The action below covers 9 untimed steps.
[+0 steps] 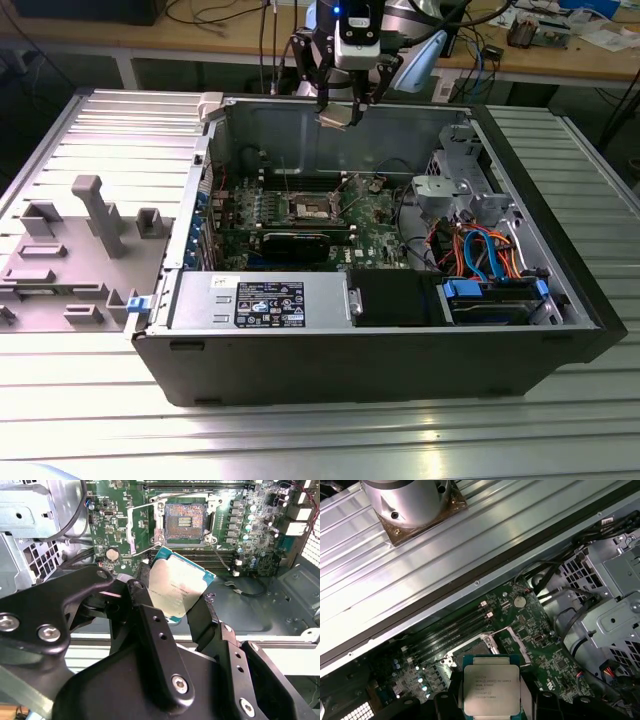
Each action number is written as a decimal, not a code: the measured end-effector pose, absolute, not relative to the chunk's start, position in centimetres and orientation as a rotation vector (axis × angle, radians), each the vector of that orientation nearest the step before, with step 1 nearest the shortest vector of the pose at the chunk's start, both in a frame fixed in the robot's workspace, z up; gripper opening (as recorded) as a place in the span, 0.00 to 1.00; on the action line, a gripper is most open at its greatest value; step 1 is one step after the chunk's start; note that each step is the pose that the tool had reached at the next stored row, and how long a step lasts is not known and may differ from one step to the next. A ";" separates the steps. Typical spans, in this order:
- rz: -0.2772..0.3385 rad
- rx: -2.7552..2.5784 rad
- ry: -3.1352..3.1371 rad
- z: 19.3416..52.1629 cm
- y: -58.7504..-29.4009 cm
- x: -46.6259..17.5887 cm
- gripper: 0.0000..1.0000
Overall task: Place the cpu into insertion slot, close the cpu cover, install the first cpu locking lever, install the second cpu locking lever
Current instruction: 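Place the cpu into insertion slot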
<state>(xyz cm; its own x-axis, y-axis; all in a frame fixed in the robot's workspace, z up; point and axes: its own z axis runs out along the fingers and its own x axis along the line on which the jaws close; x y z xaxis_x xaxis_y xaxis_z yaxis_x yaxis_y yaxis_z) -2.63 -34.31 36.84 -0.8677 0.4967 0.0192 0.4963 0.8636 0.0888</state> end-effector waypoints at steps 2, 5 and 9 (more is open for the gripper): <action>0.143 0.807 3.028 36.8 -34.3 -2.6 0.54; 0.142 0.808 3.028 36.8 -34.3 -2.6 0.54; 0.142 0.855 3.014 36.8 -34.3 -2.6 0.54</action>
